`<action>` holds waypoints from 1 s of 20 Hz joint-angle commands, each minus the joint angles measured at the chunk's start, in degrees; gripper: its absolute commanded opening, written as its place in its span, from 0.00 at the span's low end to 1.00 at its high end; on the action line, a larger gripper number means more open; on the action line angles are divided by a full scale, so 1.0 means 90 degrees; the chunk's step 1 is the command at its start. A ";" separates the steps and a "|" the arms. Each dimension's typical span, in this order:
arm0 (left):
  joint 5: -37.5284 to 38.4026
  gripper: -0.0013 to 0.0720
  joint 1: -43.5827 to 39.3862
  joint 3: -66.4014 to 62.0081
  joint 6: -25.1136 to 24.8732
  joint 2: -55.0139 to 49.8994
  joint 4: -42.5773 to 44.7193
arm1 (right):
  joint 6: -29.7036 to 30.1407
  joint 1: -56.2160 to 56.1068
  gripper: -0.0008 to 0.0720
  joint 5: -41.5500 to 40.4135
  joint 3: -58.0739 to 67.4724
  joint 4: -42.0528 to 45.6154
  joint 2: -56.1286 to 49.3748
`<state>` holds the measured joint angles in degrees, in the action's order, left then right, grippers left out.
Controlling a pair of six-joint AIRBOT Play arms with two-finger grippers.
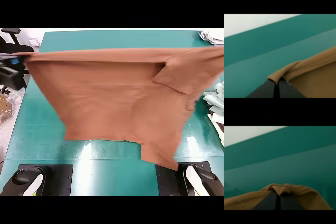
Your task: Fold the shirts.
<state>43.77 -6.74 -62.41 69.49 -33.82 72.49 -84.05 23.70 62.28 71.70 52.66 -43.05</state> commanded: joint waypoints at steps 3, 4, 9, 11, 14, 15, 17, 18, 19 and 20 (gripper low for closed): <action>-0.1292 0.05 0.0007 0.0500 -0.0437 -0.1404 0.0012 | 0.0578 -0.1005 0.03 -0.1945 -0.0957 -0.0041 -0.1396; -0.1511 0.05 0.0007 0.0500 -0.0444 -0.1705 0.0015 | 0.0607 -0.1134 0.04 -0.2290 -0.0952 -0.0044 -0.1656; -0.3041 0.05 0.0007 0.0498 -0.0442 -0.2990 0.0012 | 0.0874 -0.1506 0.04 -0.3774 -0.0947 -0.0044 -0.2708; -0.3446 0.05 0.0007 0.0498 -0.0442 -0.3415 0.0012 | 0.0918 -0.1508 0.04 -0.4121 -0.0947 -0.0056 -0.2994; -0.3910 0.05 0.0007 0.0493 -0.0440 -0.4053 0.0012 | 0.0974 -0.1501 0.04 -0.4296 -0.0947 -0.0051 -0.3395; -0.4068 0.05 0.0007 0.0493 -0.0442 -0.4248 0.0015 | 0.1047 -0.1501 0.04 -0.4301 -0.0947 -0.0051 -0.3500; -0.4391 0.05 0.0007 0.0493 -0.0442 -0.4541 0.0017 | 0.1219 -0.1501 0.04 -0.4306 -0.0947 -0.0051 -0.3645; -0.4493 0.05 0.0007 0.0493 -0.0440 -0.4639 0.0015 | 0.1239 -0.1501 0.04 -0.4303 -0.0947 -0.0051 -0.3696; -0.4473 0.05 0.0007 0.0493 -0.0440 -0.4680 0.0015 | 0.1236 -0.1501 0.04 -0.4274 -0.0947 -0.0051 -0.3733; -0.4371 0.05 0.0007 0.0493 -0.0442 -0.4694 0.0017 | 0.1239 -0.1501 0.04 -0.4204 -0.0950 -0.0029 -0.3742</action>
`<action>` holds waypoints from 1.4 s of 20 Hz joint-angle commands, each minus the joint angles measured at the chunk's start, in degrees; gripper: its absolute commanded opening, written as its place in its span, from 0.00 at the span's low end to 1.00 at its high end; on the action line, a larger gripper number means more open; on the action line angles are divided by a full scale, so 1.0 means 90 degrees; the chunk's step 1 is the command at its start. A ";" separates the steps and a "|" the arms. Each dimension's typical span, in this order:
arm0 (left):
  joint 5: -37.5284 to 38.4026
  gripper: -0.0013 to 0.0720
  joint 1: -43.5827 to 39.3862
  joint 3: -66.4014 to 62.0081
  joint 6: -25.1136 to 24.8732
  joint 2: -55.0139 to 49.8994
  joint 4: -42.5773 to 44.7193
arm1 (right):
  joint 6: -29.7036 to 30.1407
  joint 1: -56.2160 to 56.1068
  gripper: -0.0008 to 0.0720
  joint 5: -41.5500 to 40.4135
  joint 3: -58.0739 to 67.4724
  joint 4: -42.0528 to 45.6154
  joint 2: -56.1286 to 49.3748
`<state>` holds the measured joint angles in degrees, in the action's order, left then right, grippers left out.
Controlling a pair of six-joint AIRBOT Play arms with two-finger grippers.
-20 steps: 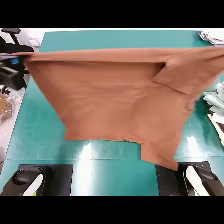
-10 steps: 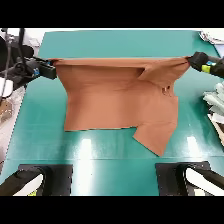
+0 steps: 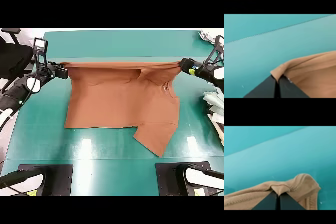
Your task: Fold the shirts.
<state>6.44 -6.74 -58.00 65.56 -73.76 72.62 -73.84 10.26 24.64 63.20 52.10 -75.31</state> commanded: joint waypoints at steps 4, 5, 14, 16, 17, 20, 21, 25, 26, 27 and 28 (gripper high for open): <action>0.0772 0.05 0.0007 0.0002 -0.0017 -0.0255 0.0243 | 0.0333 0.0022 0.03 0.0578 -0.0007 0.0070 -0.0153; 0.1134 0.05 0.0007 0.0005 -0.0015 -0.0255 0.0243 | 0.0333 0.0078 0.03 0.0828 -0.0012 0.0073 -0.0158; 0.3225 0.05 0.0007 0.0010 0.0019 -0.0257 0.0223 | 0.0313 0.0471 0.03 0.1433 -0.1052 0.0061 0.0168; 0.3291 0.05 0.0007 0.0010 0.0022 -0.0265 0.0223 | 0.0330 0.0471 0.03 0.1433 -0.1086 0.0073 0.0262; 0.3298 0.05 0.0007 0.0010 0.0024 -0.0270 0.0223 | 0.0330 0.0469 0.03 0.1438 -0.1083 0.0066 0.0260; 0.3288 0.05 0.0007 0.0012 0.0022 -0.0323 0.0226 | 0.0330 0.0464 0.03 0.1450 -0.1100 0.0066 0.0180; 0.3240 0.05 0.0007 0.0010 0.0019 -0.0359 0.0223 | 0.0328 0.0464 0.03 0.1491 -0.1103 0.0066 0.0104; 0.3181 0.05 0.0007 0.0010 0.0024 -0.0731 0.0211 | 0.0328 0.0464 0.03 0.1608 -0.1103 0.0053 -0.0158; 0.3184 0.05 0.0007 0.0010 0.0024 -0.0831 0.0182 | 0.0328 0.0464 0.03 0.1605 -0.1103 0.0058 -0.0158; 0.3184 0.05 0.0007 0.0010 0.0022 -0.0906 0.0138 | 0.0328 0.0469 0.03 0.1605 -0.1103 0.0058 -0.0155; 0.3186 0.05 0.0007 0.0010 0.0022 -0.0952 0.0102 | 0.0328 0.0469 0.03 0.1632 -0.1103 0.0075 -0.0158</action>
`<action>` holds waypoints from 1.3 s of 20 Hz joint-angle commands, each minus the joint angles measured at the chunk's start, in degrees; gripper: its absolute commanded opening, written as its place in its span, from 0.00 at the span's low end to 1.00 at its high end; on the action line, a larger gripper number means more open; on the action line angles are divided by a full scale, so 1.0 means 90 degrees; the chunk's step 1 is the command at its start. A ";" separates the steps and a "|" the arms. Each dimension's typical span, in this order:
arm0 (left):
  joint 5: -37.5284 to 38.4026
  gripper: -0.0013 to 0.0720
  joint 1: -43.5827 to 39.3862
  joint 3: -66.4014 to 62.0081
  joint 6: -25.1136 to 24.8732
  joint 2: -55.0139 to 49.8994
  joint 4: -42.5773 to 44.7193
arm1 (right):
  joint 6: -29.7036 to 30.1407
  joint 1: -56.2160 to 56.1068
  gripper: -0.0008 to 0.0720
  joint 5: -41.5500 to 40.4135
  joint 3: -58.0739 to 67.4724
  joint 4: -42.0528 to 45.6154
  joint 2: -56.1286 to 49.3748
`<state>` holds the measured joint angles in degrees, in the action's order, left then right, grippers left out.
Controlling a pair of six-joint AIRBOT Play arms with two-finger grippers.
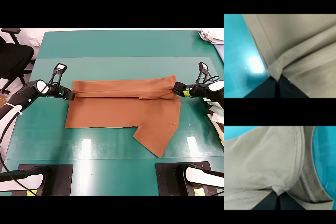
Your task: Fold the shirts.
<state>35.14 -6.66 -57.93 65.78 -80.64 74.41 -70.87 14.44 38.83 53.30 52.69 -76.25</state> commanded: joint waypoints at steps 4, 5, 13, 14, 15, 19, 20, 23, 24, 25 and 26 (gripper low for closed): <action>-0.0007 0.05 -0.0002 0.0002 -0.0002 -0.0202 -0.0131 | -0.0029 0.0005 0.04 0.0197 -0.0010 0.0163 -0.0051; -0.0015 0.05 -0.0002 0.0002 -0.0005 -0.0199 -0.0129 | -0.0029 0.0005 0.04 0.0223 -0.0010 0.0160 -0.0051; 0.0284 0.76 0.0005 -0.0063 0.0022 0.0228 0.0039 | -0.0032 0.0301 0.70 0.0323 -0.0007 0.0170 0.0408; 0.0481 0.76 0.0005 -0.0066 0.0024 0.0406 0.0087 | -0.0029 0.0495 0.70 0.0376 -0.0007 0.0172 0.0595; 0.0772 0.76 0.0063 -0.0066 0.0051 0.0648 0.0063 | -0.0027 0.0719 0.70 0.0474 -0.0010 0.0180 0.0777; 0.2254 0.86 0.0933 -0.0063 0.0189 0.1586 -0.0597 | -0.0019 0.1804 0.70 0.1634 -0.0010 0.0486 0.1576; 0.2752 0.86 0.1241 -0.0061 0.0185 0.1751 -0.0865 | 0.0012 0.2050 0.70 0.2140 -0.0015 0.0644 0.1746; 0.4388 0.86 0.2079 0.0083 0.0136 0.1957 -0.1367 | 0.0041 0.2567 0.70 0.3432 -0.0027 0.1013 0.2091; 0.4517 0.86 0.2215 0.0233 0.0136 0.1957 -0.1377 | 0.0039 0.2642 0.70 0.3546 -0.0097 0.0937 0.2215; 0.4486 0.86 0.2293 0.0459 0.0136 0.1957 -0.1416 | 0.0029 0.2664 0.70 0.3500 -0.0253 0.0940 0.2385; 0.4476 0.86 0.2312 0.0731 0.0104 0.1955 -0.1477 | 0.0032 0.2664 0.70 0.3487 -0.0435 0.0935 0.2523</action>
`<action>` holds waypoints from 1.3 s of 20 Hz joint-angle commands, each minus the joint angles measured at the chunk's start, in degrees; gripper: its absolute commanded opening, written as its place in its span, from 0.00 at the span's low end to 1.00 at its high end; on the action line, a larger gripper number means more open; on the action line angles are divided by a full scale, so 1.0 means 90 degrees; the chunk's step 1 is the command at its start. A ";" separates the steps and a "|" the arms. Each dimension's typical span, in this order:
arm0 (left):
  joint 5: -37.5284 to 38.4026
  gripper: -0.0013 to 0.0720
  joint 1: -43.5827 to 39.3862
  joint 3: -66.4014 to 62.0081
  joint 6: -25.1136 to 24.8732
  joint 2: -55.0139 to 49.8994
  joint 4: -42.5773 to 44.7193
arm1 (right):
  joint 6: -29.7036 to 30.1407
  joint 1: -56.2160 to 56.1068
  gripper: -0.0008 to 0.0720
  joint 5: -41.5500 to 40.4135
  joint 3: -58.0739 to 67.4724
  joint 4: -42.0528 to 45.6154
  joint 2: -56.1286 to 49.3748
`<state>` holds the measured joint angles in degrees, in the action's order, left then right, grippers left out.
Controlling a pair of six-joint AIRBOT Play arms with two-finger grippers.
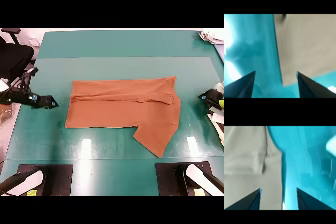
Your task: Fold the shirts.
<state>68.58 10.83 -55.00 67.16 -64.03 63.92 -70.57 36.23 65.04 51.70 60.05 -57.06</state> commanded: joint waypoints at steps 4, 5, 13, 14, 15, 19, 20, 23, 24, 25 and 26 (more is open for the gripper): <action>0.0335 0.86 0.0369 0.1763 -0.0566 0.0090 -0.1071 | -0.0005 0.0231 0.70 0.0639 -0.1122 0.0114 0.0731; 0.0187 0.86 0.0369 0.2045 -0.0583 0.0090 -0.1100 | -0.0005 0.0231 0.70 0.0639 -0.1314 0.0119 0.0789; -0.1161 0.86 0.0369 0.2759 -0.0500 0.0090 -0.1586 | -0.0005 0.0231 0.70 0.0549 -0.1945 0.0107 0.1404; -0.1292 0.86 0.0369 0.2759 -0.0512 0.0090 -0.1717 | -0.0005 0.0231 0.69 0.0544 -0.1945 0.0104 0.1433; -0.1392 0.86 0.0369 0.2759 -0.0512 0.0090 -0.1817 | -0.0010 0.0228 0.69 0.0534 -0.1943 0.0090 0.1423; -0.1341 0.86 0.0369 0.2759 -0.0515 -0.0022 -0.1819 | -0.0007 0.0231 0.69 0.0500 -0.1936 -0.0070 0.1416; -0.1326 0.86 0.0369 0.2759 -0.0512 -0.0044 -0.1824 | -0.0007 0.0231 0.69 0.0503 -0.1936 -0.0063 0.1416; -0.1253 0.86 0.0369 0.2773 -0.0517 -0.0095 -0.1940 | -0.0007 0.0231 0.69 0.0500 -0.1936 -0.0066 0.1418; -0.1256 0.86 0.0369 0.2810 -0.0517 -0.0095 -0.1970 | -0.0007 0.0231 0.66 0.0505 -0.1936 -0.0063 0.1416; -0.1258 0.86 0.0367 0.2827 -0.0527 -0.0095 -0.1967 | -0.0007 0.0231 0.61 0.0505 -0.1936 -0.0063 0.1418; -0.1275 0.86 0.0369 0.2827 -0.0585 -0.0095 -0.1972 | -0.0007 0.0228 0.61 0.0503 -0.1936 -0.0063 0.1416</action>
<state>56.97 14.20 -29.87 62.35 -64.66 45.32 -70.65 38.30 69.63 34.30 59.57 -44.36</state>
